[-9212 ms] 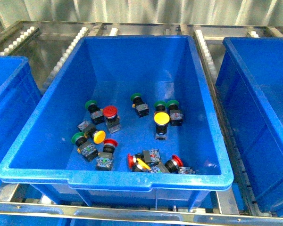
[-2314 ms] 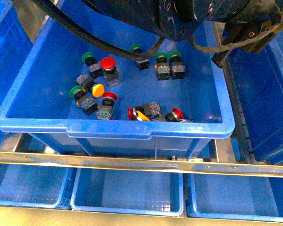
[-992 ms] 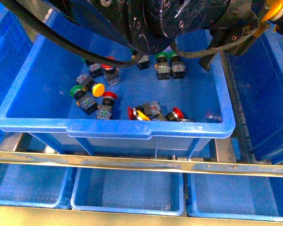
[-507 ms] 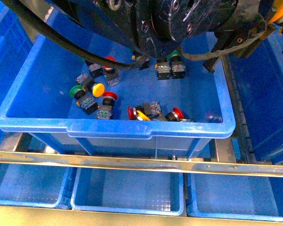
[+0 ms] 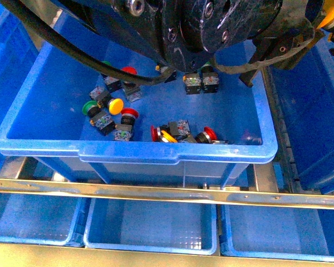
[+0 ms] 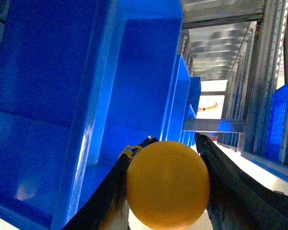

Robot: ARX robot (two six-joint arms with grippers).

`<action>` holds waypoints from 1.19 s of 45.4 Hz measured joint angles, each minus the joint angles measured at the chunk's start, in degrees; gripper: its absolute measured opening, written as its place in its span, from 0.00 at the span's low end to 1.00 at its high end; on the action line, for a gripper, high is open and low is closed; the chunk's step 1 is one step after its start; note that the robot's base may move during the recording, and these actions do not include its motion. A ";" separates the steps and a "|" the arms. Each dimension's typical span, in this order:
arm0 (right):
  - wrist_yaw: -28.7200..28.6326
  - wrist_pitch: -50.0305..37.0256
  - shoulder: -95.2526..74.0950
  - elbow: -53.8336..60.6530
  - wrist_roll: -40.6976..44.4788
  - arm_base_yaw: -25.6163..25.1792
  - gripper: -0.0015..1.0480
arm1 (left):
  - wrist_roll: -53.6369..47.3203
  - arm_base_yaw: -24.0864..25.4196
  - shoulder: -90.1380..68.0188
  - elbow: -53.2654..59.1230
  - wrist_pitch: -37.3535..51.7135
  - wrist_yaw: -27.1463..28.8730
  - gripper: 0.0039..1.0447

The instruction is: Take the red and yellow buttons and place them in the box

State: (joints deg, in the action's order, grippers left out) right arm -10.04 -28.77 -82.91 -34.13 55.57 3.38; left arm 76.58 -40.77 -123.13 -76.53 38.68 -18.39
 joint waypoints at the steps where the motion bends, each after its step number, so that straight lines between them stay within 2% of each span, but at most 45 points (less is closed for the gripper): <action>1: 0.00 0.02 0.00 -0.09 0.07 0.00 0.74 | 0.00 0.00 0.00 0.02 0.00 0.00 0.33; 5: 0.07 0.44 0.00 -0.22 0.68 0.00 0.72 | -0.02 0.00 0.00 0.15 0.00 0.00 0.33; 9: 0.09 0.90 0.00 -0.22 1.11 -0.02 0.63 | -0.04 0.00 0.00 0.55 0.00 0.00 0.33; 12: 0.09 1.22 0.00 -0.22 1.25 -0.02 0.60 | -0.04 0.00 0.00 0.72 0.00 0.00 0.33; 18: 0.15 2.25 0.00 -0.20 1.53 -0.02 0.37 | -0.17 0.02 0.02 0.79 0.02 0.15 0.33; 21: 0.02 2.69 0.00 -0.20 2.29 -0.02 0.29 | -0.83 0.13 0.02 0.79 0.00 0.22 0.33; 40: -0.13 4.48 0.22 -0.20 2.99 -0.20 0.26 | -1.92 0.28 0.02 1.05 -0.02 0.20 0.34; 54: 0.63 5.03 0.26 -0.15 2.97 -0.87 0.26 | -2.27 0.83 0.24 1.05 -0.17 0.59 0.71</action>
State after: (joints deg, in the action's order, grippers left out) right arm -9.41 -23.75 -82.65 -34.28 58.54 2.50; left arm 74.30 -39.94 -122.89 -75.48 38.50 -17.80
